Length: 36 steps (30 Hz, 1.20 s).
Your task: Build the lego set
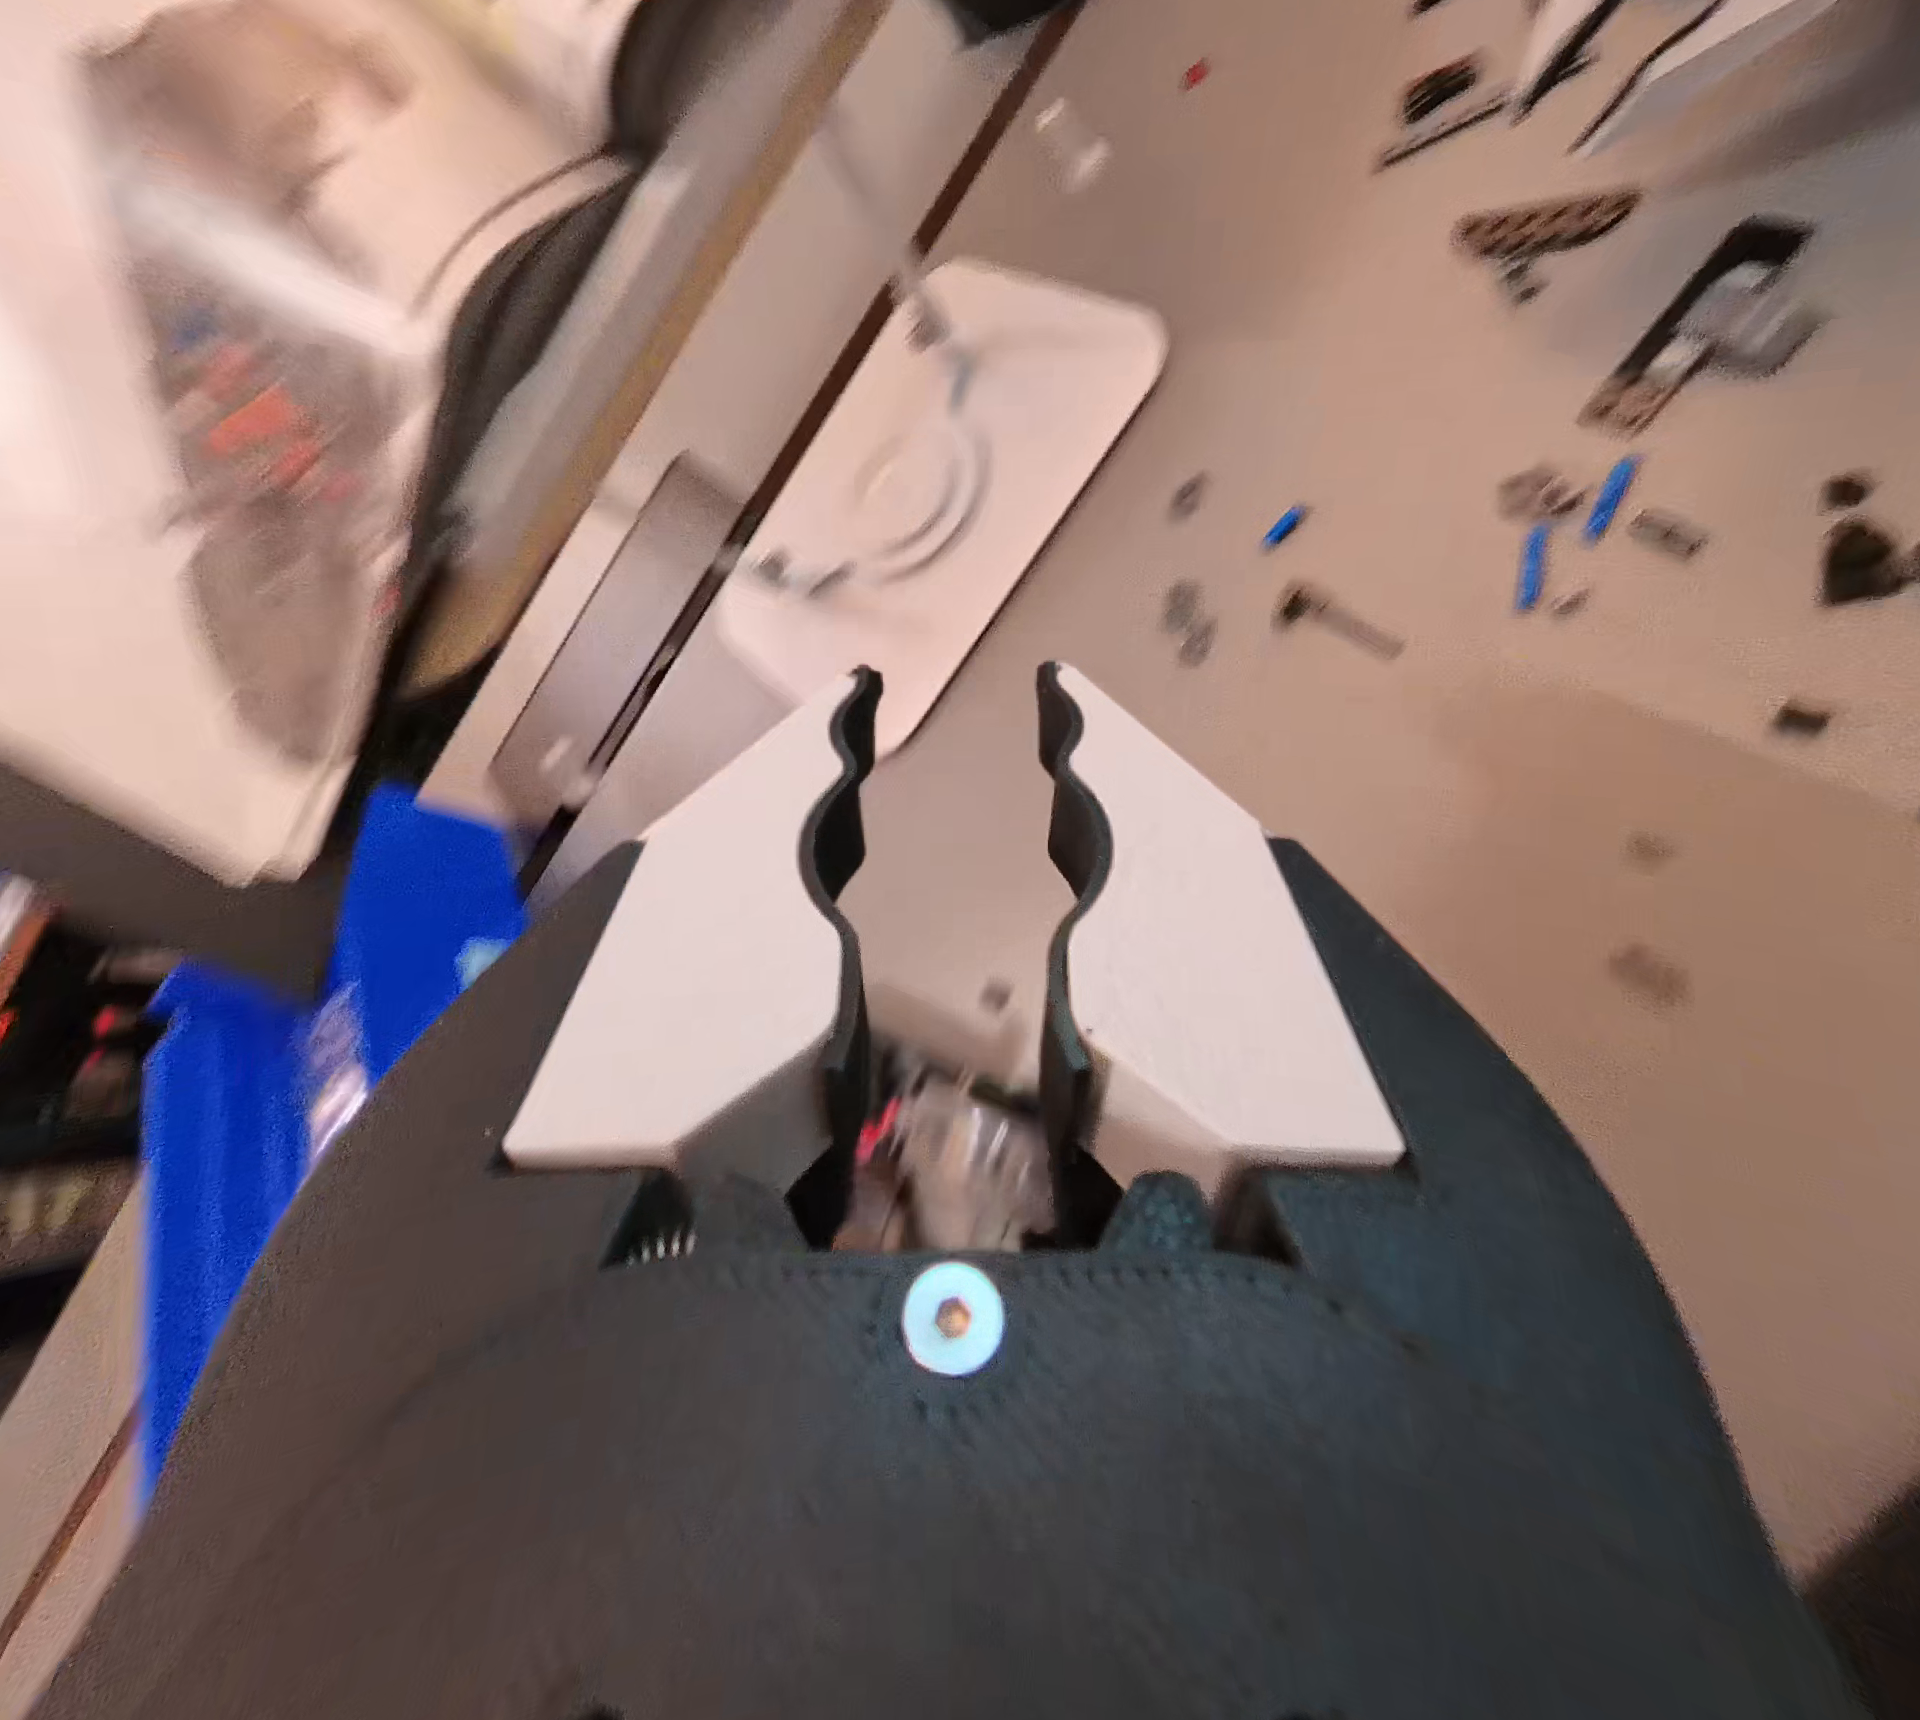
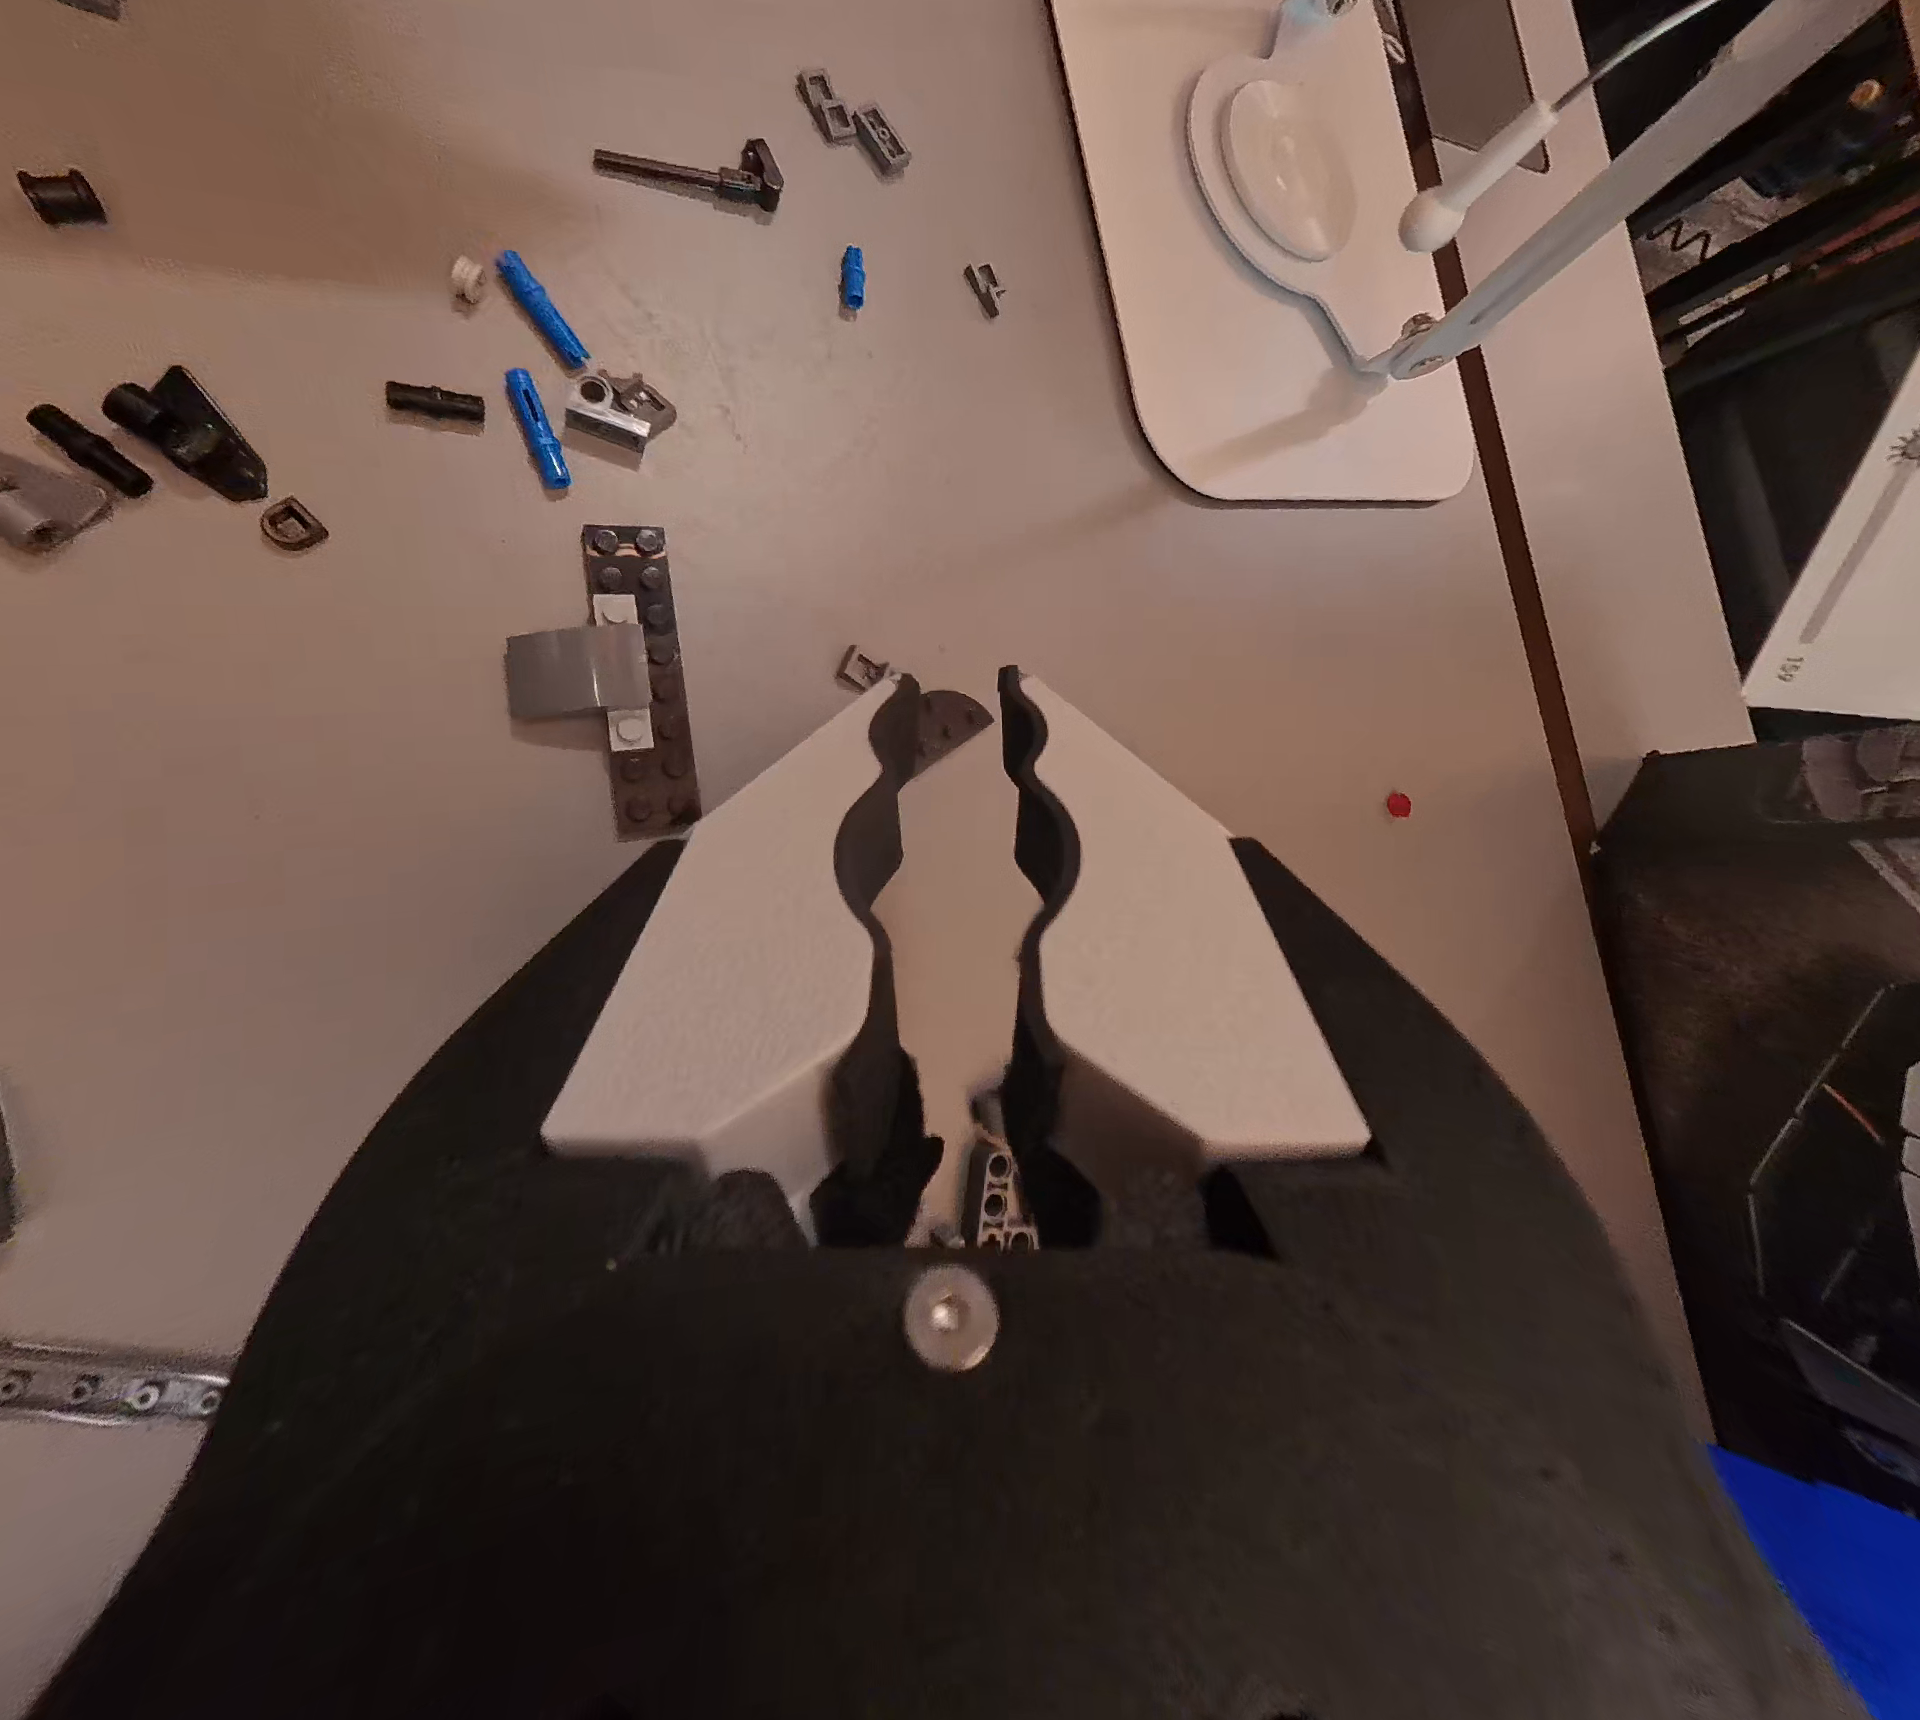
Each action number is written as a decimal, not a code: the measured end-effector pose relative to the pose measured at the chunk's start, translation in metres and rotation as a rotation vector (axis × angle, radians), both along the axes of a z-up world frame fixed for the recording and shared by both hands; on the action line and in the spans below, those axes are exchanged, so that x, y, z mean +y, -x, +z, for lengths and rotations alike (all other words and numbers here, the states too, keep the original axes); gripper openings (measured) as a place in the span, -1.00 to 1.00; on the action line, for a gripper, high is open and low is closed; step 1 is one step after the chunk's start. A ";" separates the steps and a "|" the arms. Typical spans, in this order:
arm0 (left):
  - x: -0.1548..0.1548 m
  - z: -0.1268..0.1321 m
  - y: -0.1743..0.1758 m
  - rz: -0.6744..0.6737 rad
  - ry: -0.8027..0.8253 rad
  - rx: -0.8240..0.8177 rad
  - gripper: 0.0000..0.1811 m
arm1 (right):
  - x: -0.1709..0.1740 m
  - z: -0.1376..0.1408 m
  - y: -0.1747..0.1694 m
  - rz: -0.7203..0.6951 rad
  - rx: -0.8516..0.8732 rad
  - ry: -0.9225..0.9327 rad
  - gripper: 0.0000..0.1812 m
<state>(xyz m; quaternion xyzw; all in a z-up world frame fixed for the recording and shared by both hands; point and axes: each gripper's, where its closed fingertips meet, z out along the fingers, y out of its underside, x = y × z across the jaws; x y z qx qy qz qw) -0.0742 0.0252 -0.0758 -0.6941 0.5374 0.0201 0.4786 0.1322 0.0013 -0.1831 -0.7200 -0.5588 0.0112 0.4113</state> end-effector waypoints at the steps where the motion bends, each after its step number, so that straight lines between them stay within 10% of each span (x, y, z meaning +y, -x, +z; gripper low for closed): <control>1: 0.001 0.008 0.030 0.053 -0.007 0.018 -0.66 | 0.000 0.000 0.001 0.003 -0.001 -0.004 -0.84; 11: -0.025 -0.004 0.314 0.576 0.251 0.088 -0.48 | -0.001 0.004 0.002 0.006 0.012 -0.019 -0.84; 22: -0.062 -0.148 0.391 0.783 0.688 0.075 -0.37 | -0.001 -0.002 0.003 0.008 0.001 -0.009 -0.83; 36: -0.052 -0.151 0.392 0.761 0.676 -0.121 -0.93 | 0.000 0.001 0.001 0.007 0.012 -0.010 -0.84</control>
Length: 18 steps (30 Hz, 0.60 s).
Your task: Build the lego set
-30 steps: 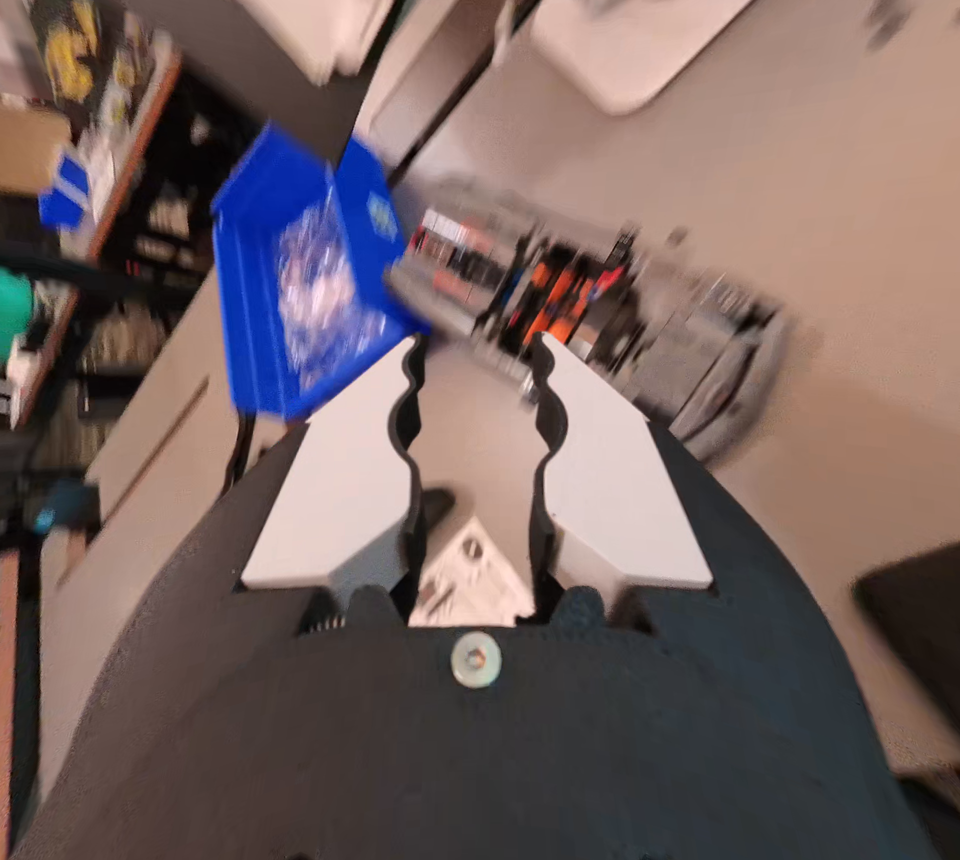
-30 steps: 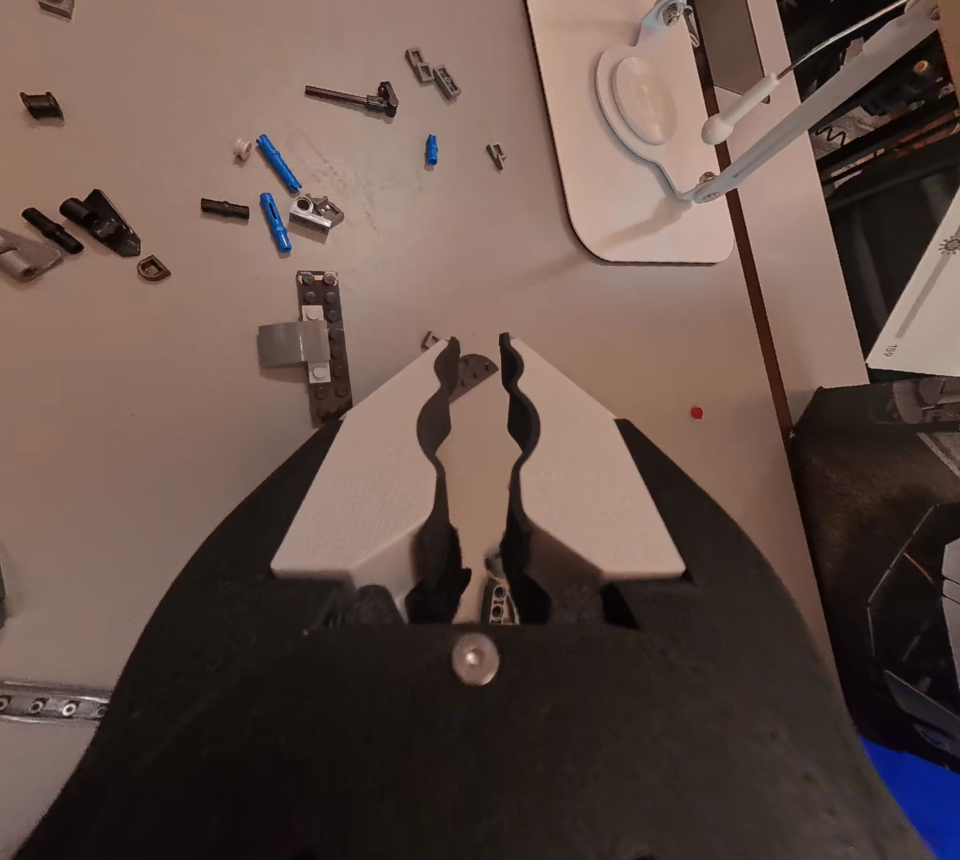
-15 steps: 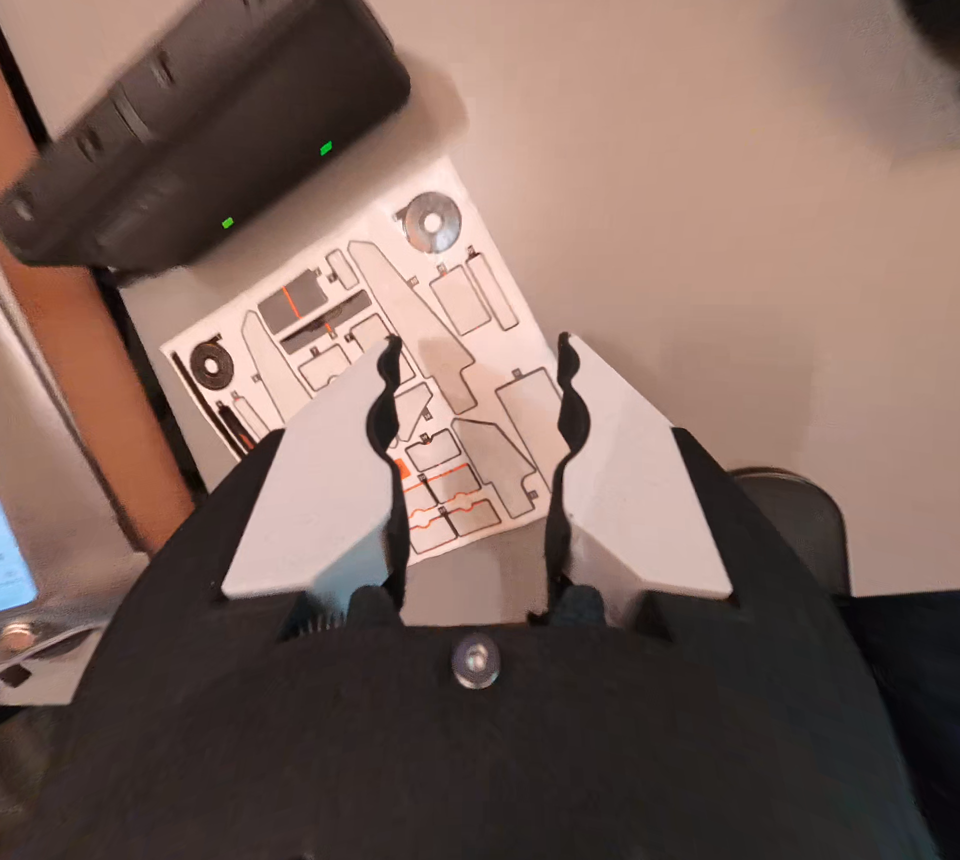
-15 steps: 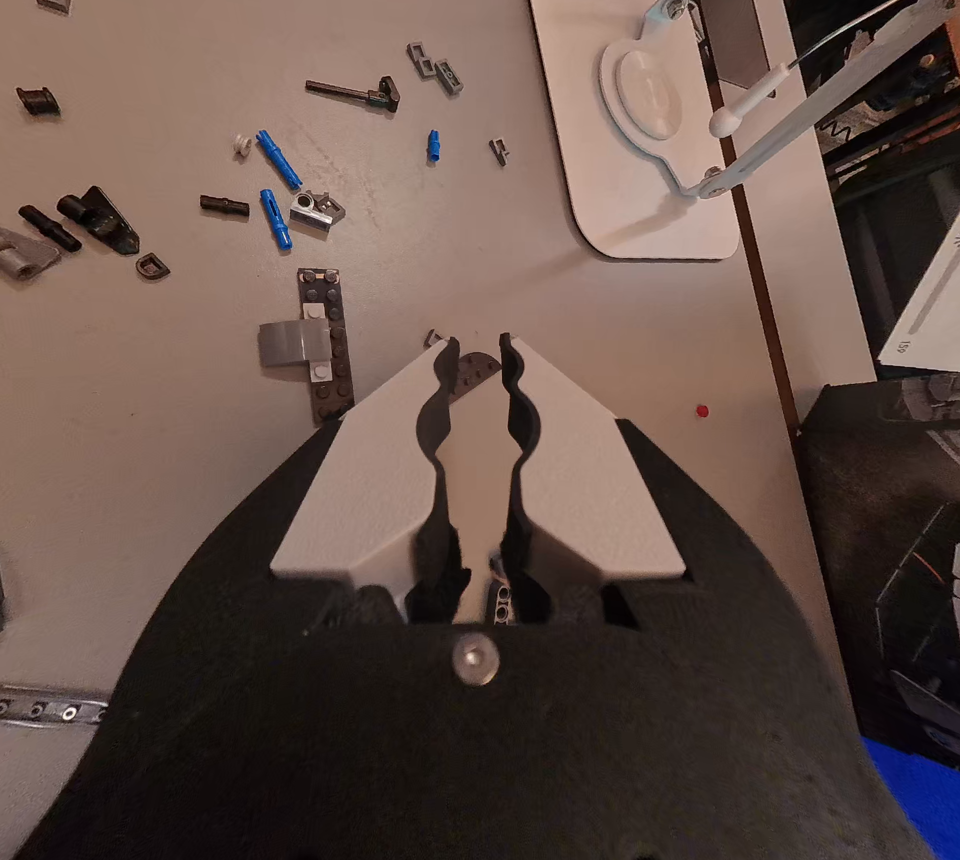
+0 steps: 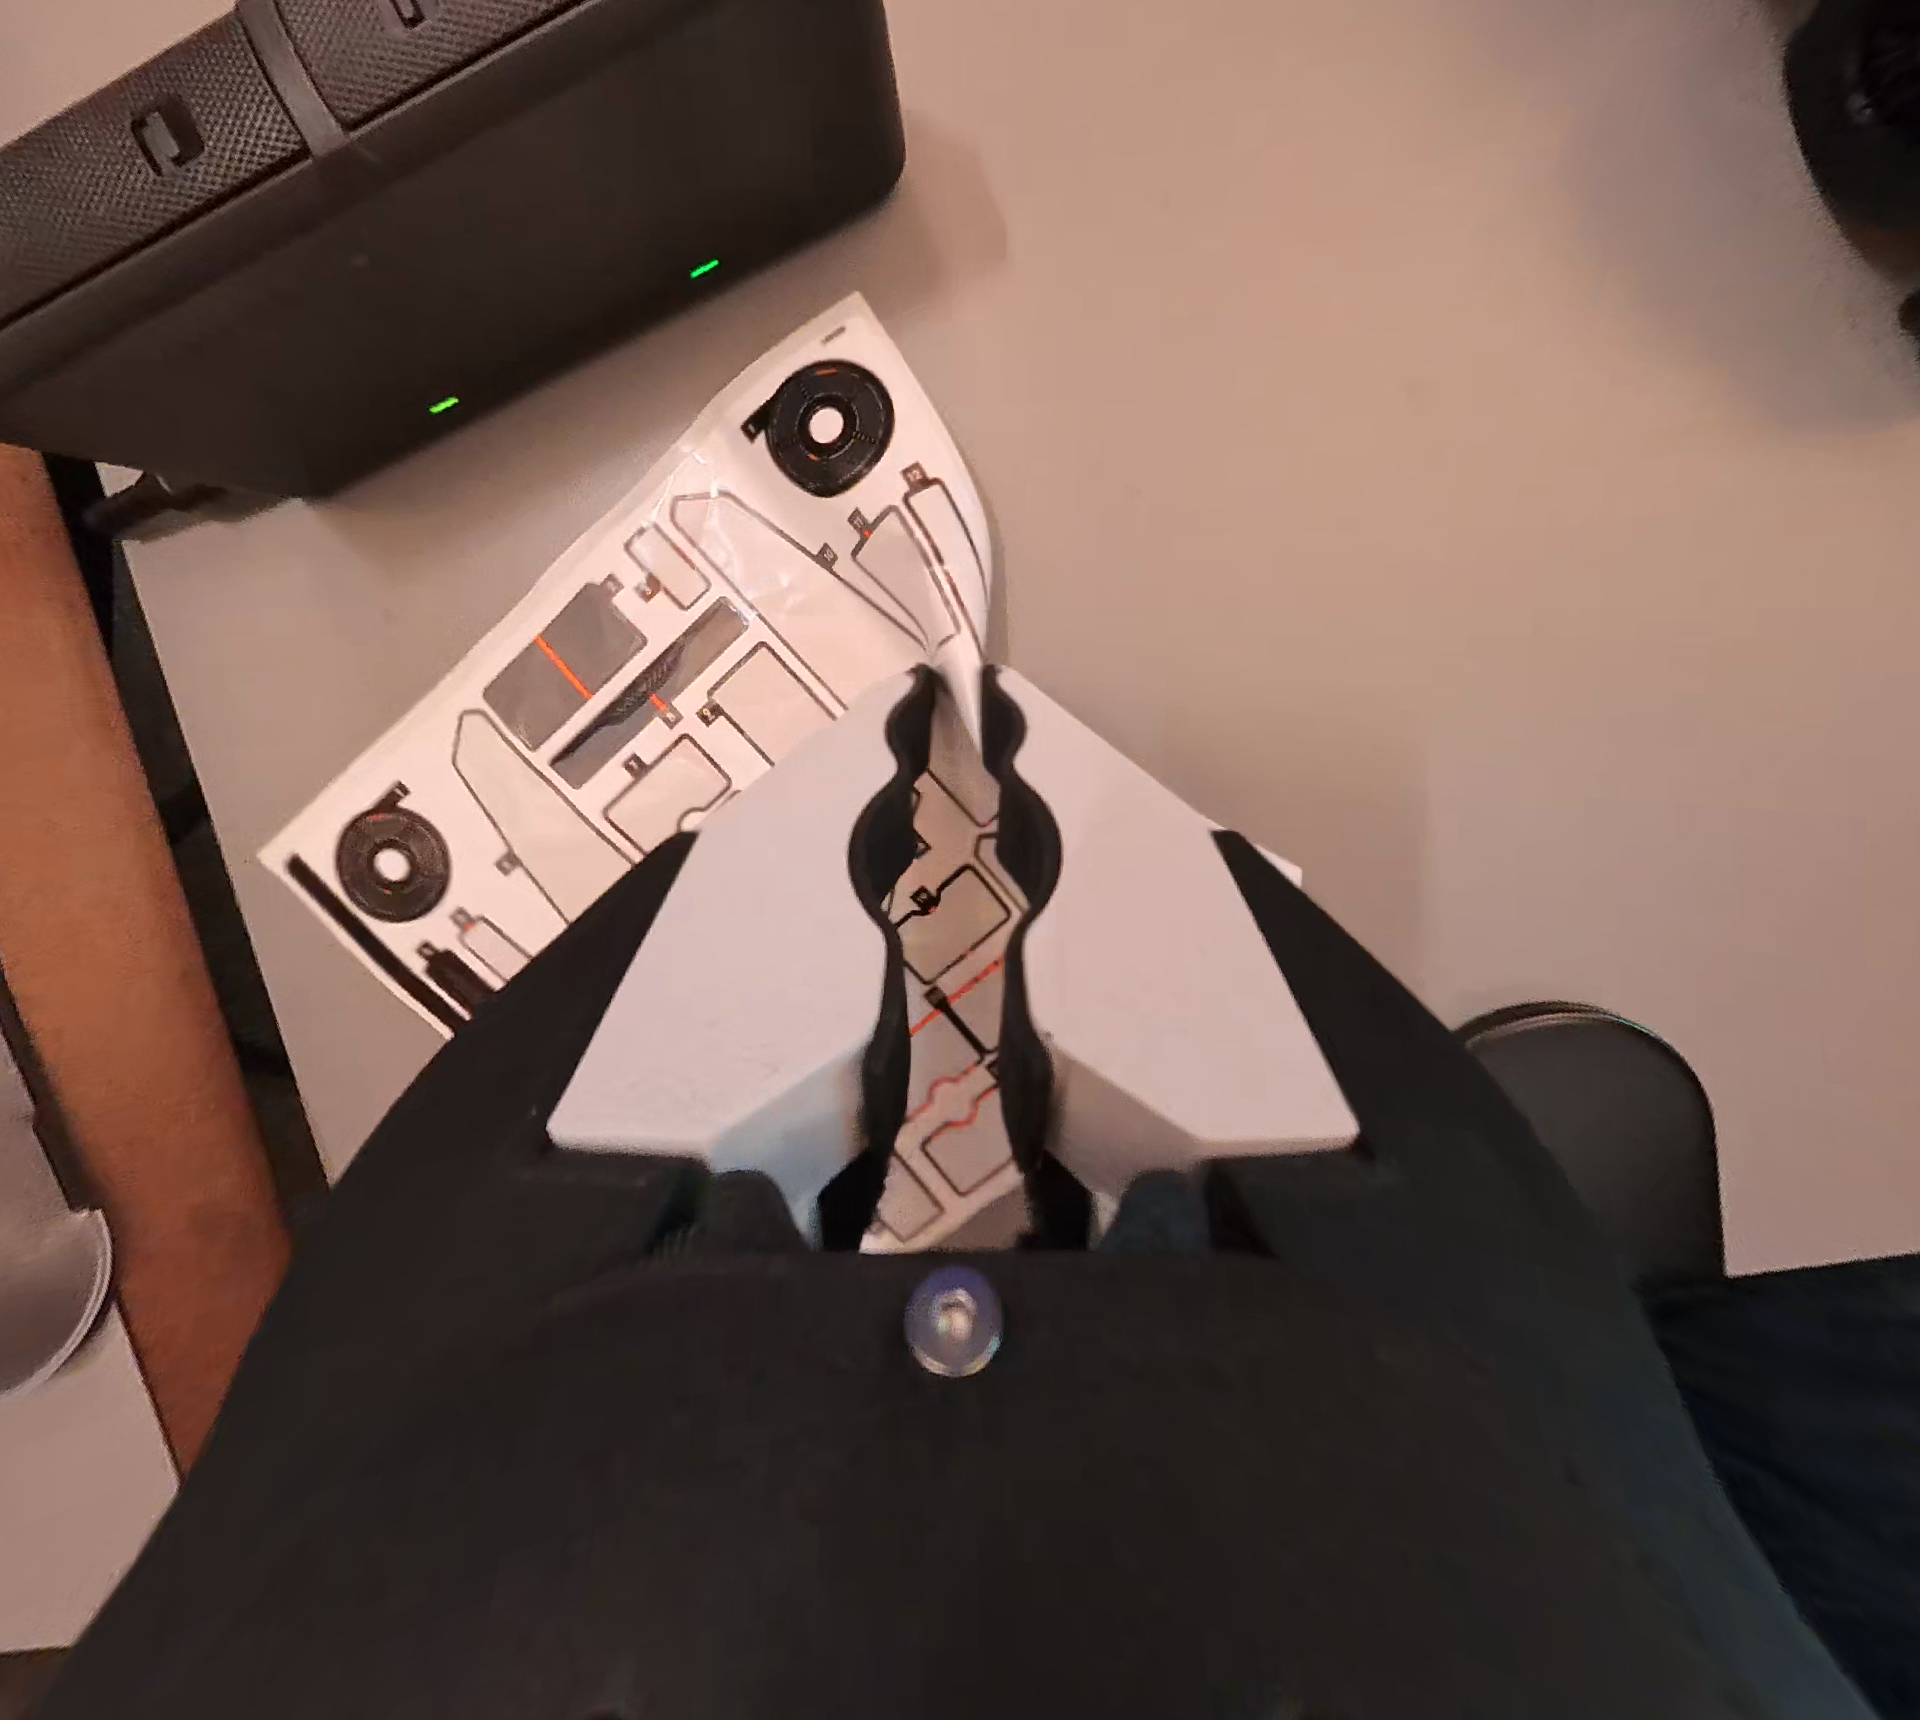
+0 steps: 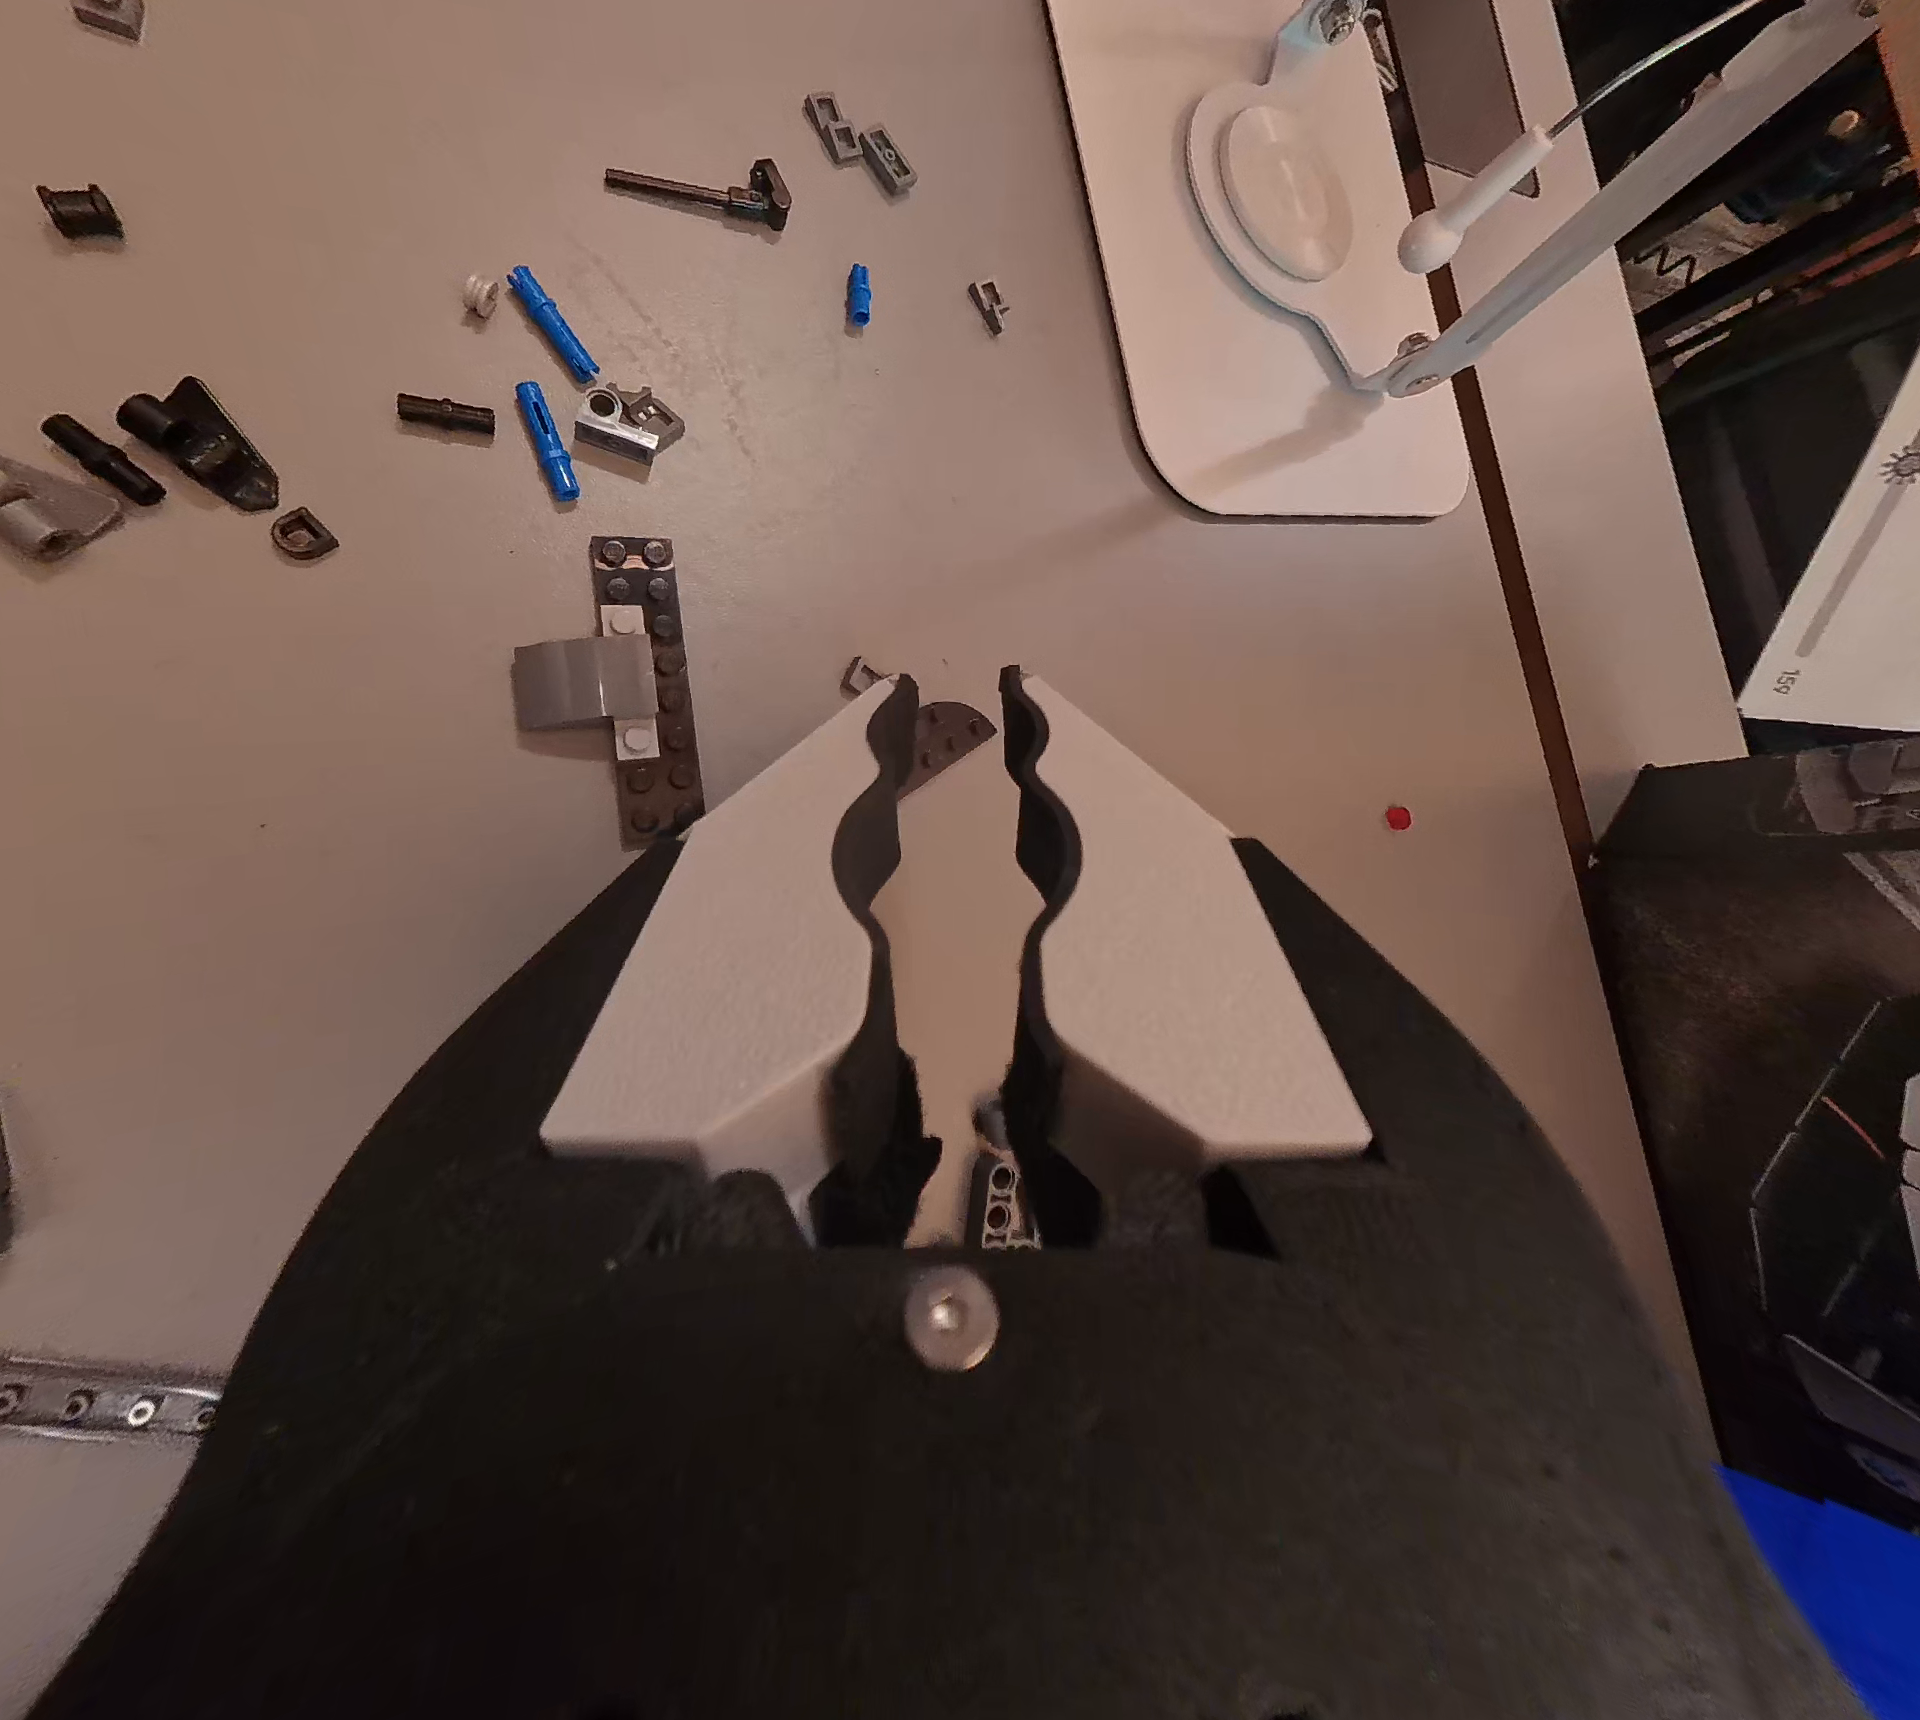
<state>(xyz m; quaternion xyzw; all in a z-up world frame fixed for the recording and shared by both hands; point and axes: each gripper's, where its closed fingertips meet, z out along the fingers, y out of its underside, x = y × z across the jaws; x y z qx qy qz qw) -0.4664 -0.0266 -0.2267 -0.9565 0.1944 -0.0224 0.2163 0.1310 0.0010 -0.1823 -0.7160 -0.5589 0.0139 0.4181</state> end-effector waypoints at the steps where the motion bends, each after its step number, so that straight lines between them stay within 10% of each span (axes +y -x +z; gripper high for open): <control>1: 0.001 0.000 0.001 0.000 -0.008 0.010 -0.98 | 0.000 0.000 0.000 0.000 0.001 0.000 -0.84; 18: 0.017 0.074 -0.051 -0.060 -0.245 -0.454 -1.00 | 0.000 0.003 -0.002 0.001 0.034 0.017 -0.83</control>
